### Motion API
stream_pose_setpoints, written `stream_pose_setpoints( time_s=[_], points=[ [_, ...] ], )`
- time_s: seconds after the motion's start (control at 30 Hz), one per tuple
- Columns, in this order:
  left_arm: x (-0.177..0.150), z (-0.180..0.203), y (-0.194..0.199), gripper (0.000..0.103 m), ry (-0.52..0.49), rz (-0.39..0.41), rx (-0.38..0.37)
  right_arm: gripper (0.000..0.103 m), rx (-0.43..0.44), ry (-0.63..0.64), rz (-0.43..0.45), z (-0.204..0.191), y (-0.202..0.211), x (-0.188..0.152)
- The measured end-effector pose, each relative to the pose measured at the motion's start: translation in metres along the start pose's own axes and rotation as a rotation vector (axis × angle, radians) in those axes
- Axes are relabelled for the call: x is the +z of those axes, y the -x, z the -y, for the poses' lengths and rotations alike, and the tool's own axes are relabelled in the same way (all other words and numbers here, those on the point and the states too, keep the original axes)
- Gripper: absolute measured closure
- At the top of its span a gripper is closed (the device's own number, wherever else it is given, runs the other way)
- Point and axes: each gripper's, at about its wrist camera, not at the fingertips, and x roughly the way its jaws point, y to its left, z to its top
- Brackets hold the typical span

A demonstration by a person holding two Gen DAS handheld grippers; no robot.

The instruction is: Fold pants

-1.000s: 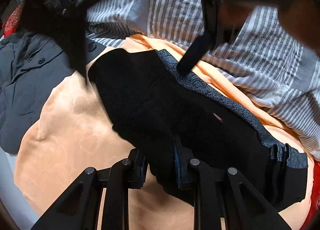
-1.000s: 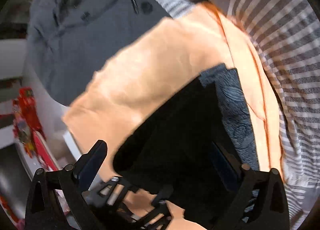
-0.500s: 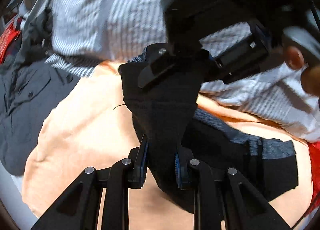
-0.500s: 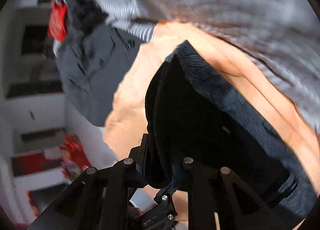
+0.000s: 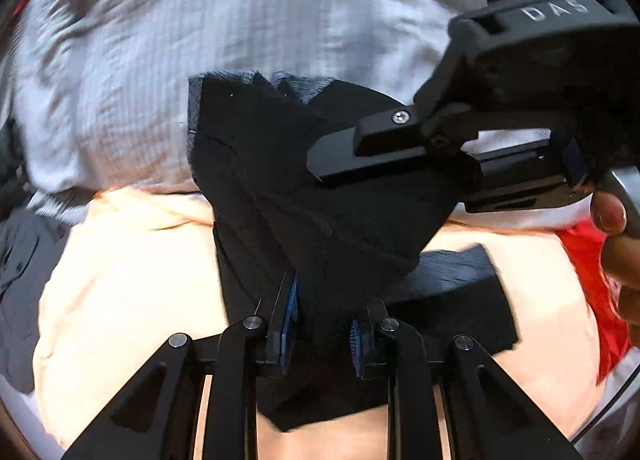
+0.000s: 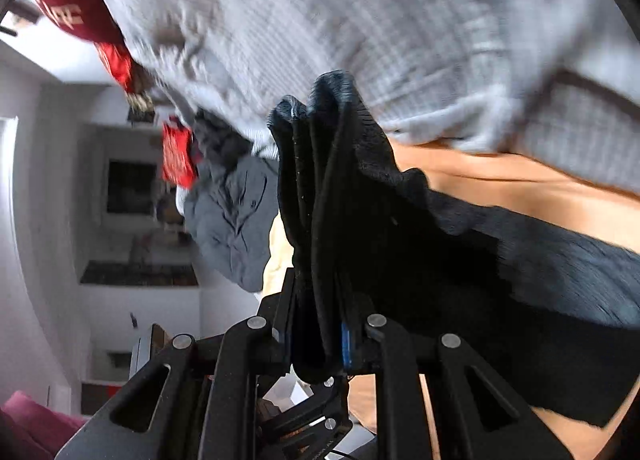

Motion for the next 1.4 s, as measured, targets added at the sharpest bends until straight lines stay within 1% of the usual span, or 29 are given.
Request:
stream_pose_setpoints(
  time_s=[0.13,0.2,0.23,0.3,0.37,0.4,0.43,0.5,0.6,0.67,0.73,0.77,0.8,0.83,0.87,0.9,0.93,0.97,1.03,1.1,1.13,1.2,1.27,1.33,1.4],
  points=[
    [-0.003,0.061,-0.006,0.080,-0.095,-0.023,-0.066,0.085,0.012,-0.047,0.096,0.041,0.065,-0.032],
    [-0.008,0.090,-0.013,0.080,-0.136,-0.049,-0.098,0.085,0.008,-0.079,0.130,0.060,0.086,-0.045],
    [-0.012,0.102,-0.018,0.080,-0.154,-0.063,-0.110,0.085,-0.002,-0.109,0.152,0.076,0.103,-0.056],
    [-0.024,0.132,-0.033,0.080,-0.211,-0.095,-0.121,0.085,-0.018,-0.143,0.176,0.098,0.119,-0.070],
    [-0.036,0.154,-0.051,0.080,-0.259,-0.134,-0.110,0.085,-0.061,-0.164,0.194,0.126,0.137,-0.087],
    [-0.043,0.163,-0.062,0.080,-0.274,-0.161,-0.106,0.085,-0.072,-0.183,0.197,0.139,0.137,-0.093],
    [-0.049,0.168,-0.070,0.080,-0.282,-0.181,-0.101,0.085,-0.081,-0.223,0.199,0.160,0.138,-0.101],
    [-0.061,0.178,-0.084,0.080,-0.306,-0.216,-0.080,0.085,-0.084,-0.271,0.197,0.184,0.132,-0.109],
    [-0.075,0.189,-0.090,0.078,-0.356,-0.221,-0.028,0.085,-0.059,-0.334,0.193,0.214,0.123,-0.123],
    [-0.080,0.194,-0.089,0.072,-0.389,-0.226,-0.008,0.085,-0.044,-0.354,0.199,0.223,0.115,-0.130],
    [-0.083,0.198,-0.084,0.070,-0.406,-0.239,-0.007,0.081,-0.038,-0.380,0.203,0.230,0.114,-0.135],
    [-0.083,0.198,-0.080,0.068,-0.412,-0.243,-0.007,0.075,-0.037,-0.400,0.203,0.234,0.114,-0.140],
    [-0.082,0.197,-0.076,0.058,-0.410,-0.250,-0.012,0.065,-0.043,-0.414,0.199,0.243,0.120,-0.144],
    [-0.081,0.193,-0.071,0.052,-0.394,-0.261,-0.028,0.062,-0.052,-0.430,0.195,0.244,0.124,-0.148],
    [-0.082,0.184,-0.064,0.050,-0.364,-0.265,-0.050,0.055,-0.071,-0.436,0.192,0.244,0.127,-0.149],
    [-0.080,0.176,-0.056,0.050,-0.336,-0.261,-0.061,0.052,-0.115,-0.436,0.185,0.243,0.131,-0.151],
    [-0.078,0.171,-0.051,0.050,-0.324,-0.256,-0.058,0.052,-0.202,-0.411,0.185,0.238,0.141,-0.150],
    [-0.075,0.166,-0.046,0.050,-0.315,-0.241,-0.044,0.052,-0.249,-0.382,0.193,0.233,0.147,-0.149],
    [-0.067,0.152,-0.038,0.050,-0.271,-0.208,-0.012,0.052,-0.312,-0.309,0.228,0.219,0.161,-0.141],
    [-0.056,0.131,-0.044,0.050,-0.194,-0.197,0.022,0.052,-0.327,-0.251,0.264,0.210,0.169,-0.126],
    [-0.051,0.124,-0.048,0.050,-0.157,-0.201,0.038,0.052,-0.325,-0.221,0.282,0.203,0.167,-0.113],
    [-0.040,0.105,-0.062,0.050,-0.072,-0.220,0.072,0.052,-0.326,-0.187,0.290,0.194,0.157,-0.090],
    [-0.032,0.085,-0.074,0.050,0.009,-0.241,0.077,0.052,-0.351,-0.140,0.295,0.190,0.147,-0.068],
    [-0.027,0.073,-0.080,0.050,0.050,-0.250,0.096,0.052,-0.382,-0.103,0.286,0.190,0.134,-0.047],
    [-0.024,0.064,-0.083,0.050,0.063,-0.251,0.108,0.052,-0.391,-0.090,0.285,0.192,0.129,-0.038]
  ],
)
